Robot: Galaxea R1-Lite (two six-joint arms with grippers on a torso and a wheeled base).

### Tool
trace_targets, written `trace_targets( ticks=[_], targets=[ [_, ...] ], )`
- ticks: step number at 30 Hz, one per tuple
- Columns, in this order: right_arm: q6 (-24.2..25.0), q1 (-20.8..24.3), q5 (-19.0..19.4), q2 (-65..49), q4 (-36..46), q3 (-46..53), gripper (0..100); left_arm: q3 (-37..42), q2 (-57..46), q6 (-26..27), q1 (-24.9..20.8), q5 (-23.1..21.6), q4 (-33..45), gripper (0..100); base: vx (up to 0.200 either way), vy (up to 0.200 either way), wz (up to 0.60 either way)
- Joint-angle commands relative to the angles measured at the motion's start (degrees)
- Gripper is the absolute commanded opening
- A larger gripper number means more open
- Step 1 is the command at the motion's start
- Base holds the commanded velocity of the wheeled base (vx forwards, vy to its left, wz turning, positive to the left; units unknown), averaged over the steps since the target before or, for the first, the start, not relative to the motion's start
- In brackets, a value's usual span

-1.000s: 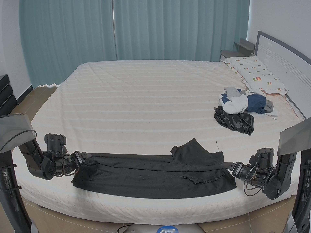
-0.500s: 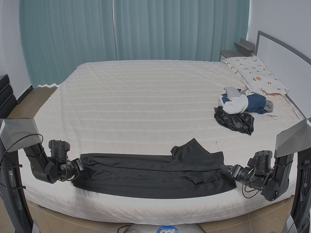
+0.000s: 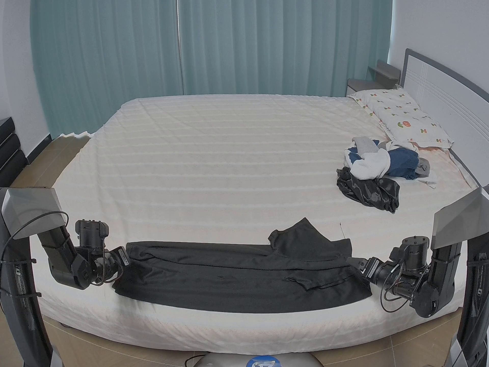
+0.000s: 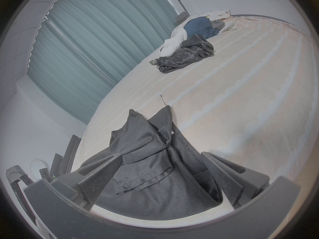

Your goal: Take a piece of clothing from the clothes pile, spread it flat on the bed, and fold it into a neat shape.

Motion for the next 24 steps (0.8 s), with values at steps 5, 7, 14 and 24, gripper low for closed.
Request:
trace_targets(
  ticks=[5, 7, 14, 24],
  targets=[
    [0.0, 0.0, 0.2, 1.3, -0.5, -0.1, 100, 1.4, -0.1, -0.1, 1.7, -8.5, -3.1, 100, 0.000, 0.000, 0.00],
    [0.0, 0.0, 0.2, 1.4, -0.5, -0.1, 100, 1.4, 0.3, -0.1, 2.1, -12.0, -3.3, 100, 0.000, 0.000, 0.00],
    [0.2, 0.1, 0.3, 1.5, -0.5, -0.2, 100, 1.3, 1.1, 0.2, 2.5, -16.4, -3.4, 100, 0.000, 0.000, 0.00],
    [0.1, 0.1, 0.3, 2.4, -2.1, -0.1, 100, 1.3, -0.6, -0.1, 4.2, -16.7, -3.4, 100, 0.000, 0.000, 0.00]
  ],
)
